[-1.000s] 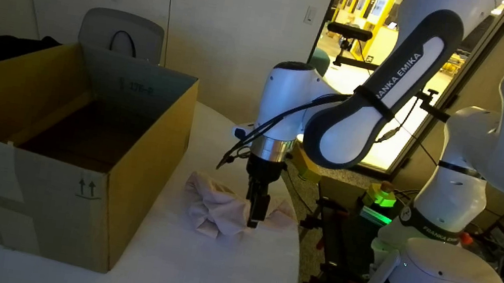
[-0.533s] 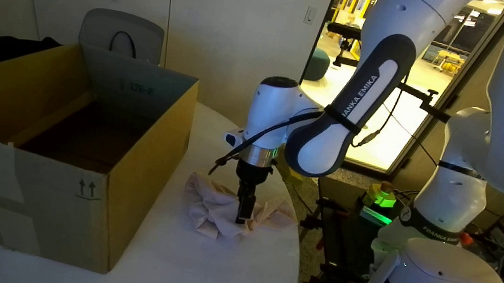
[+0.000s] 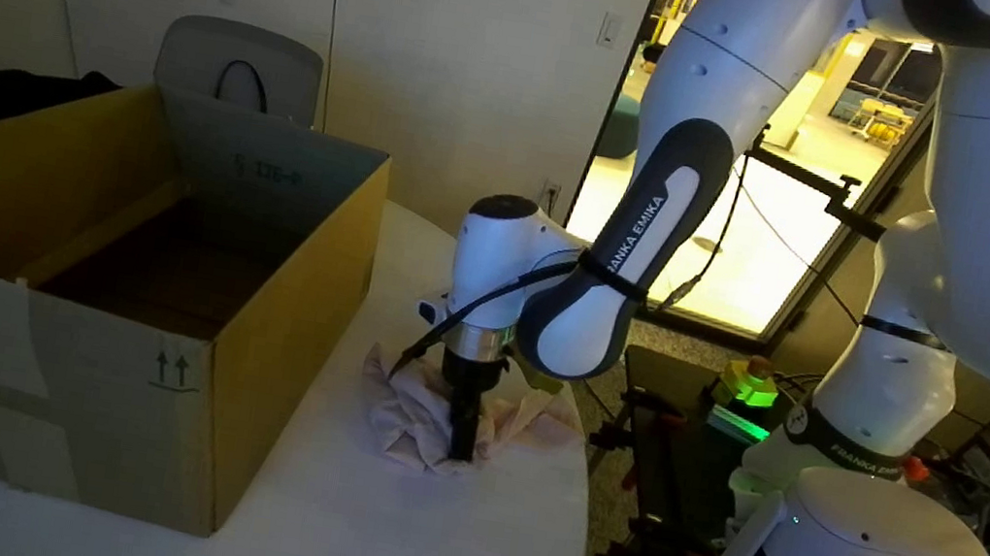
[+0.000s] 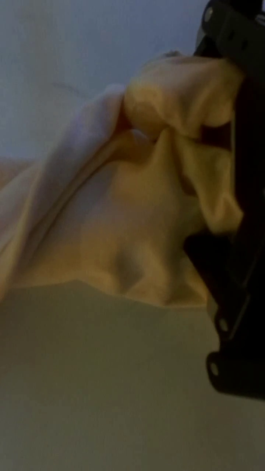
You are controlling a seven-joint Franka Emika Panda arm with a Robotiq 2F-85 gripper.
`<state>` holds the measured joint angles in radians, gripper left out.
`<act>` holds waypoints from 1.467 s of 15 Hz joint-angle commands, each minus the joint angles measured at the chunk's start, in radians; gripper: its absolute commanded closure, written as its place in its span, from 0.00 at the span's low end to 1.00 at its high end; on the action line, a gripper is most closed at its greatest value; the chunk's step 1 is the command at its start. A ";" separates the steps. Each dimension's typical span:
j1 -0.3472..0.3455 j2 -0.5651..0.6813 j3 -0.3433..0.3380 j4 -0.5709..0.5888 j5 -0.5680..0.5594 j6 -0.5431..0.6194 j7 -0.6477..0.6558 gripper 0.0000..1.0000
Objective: Put the marker in the cloth and wrap it
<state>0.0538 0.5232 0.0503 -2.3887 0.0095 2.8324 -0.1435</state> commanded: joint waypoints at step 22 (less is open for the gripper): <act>-0.096 -0.514 -0.074 0.135 -0.108 -0.677 -0.103 1.00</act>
<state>-0.0402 0.0976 -0.0223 -2.3338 -0.1119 2.2700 -0.2219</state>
